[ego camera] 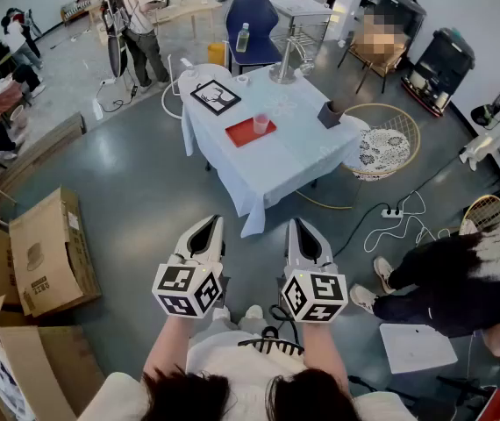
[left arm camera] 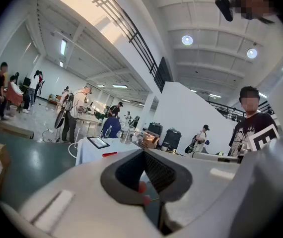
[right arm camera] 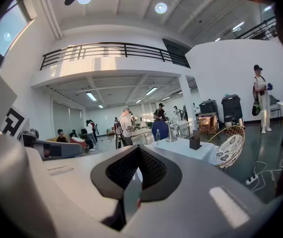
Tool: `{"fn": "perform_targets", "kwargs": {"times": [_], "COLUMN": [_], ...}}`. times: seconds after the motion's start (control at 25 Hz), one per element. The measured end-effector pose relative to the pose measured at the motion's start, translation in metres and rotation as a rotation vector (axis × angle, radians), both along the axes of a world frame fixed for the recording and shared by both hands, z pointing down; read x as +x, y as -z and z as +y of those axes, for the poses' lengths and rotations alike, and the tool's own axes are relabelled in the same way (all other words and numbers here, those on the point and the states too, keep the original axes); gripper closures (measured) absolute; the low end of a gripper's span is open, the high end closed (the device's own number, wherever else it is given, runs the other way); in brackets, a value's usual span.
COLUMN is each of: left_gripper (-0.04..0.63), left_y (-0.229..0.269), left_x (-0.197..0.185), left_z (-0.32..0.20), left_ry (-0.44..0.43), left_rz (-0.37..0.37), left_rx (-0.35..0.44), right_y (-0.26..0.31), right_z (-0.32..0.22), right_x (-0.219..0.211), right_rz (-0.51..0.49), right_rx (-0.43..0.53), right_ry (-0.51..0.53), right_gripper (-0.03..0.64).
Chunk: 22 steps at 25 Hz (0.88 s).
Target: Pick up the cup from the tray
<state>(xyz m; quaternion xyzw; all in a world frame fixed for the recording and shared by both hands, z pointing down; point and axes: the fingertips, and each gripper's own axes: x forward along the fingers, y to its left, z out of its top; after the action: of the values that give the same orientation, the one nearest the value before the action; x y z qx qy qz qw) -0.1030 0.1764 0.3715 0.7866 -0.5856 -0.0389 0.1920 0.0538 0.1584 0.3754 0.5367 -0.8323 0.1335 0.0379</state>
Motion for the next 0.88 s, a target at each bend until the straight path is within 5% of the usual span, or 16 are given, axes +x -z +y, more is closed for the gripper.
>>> {"fn": "perform_targets", "kwargs": {"times": [0.88], "left_gripper": [0.595], "left_y": [0.006], "left_x": [-0.001], "left_z": [0.013], "left_ry": [0.020], "left_rz": [0.019], "left_rx": [0.007], "right_y": [0.013], "right_z": [0.011], "right_x": [0.007], "right_rz": [0.000], "right_rx": [0.015], "right_ry": [-0.013], "right_gripper": [0.592]}}
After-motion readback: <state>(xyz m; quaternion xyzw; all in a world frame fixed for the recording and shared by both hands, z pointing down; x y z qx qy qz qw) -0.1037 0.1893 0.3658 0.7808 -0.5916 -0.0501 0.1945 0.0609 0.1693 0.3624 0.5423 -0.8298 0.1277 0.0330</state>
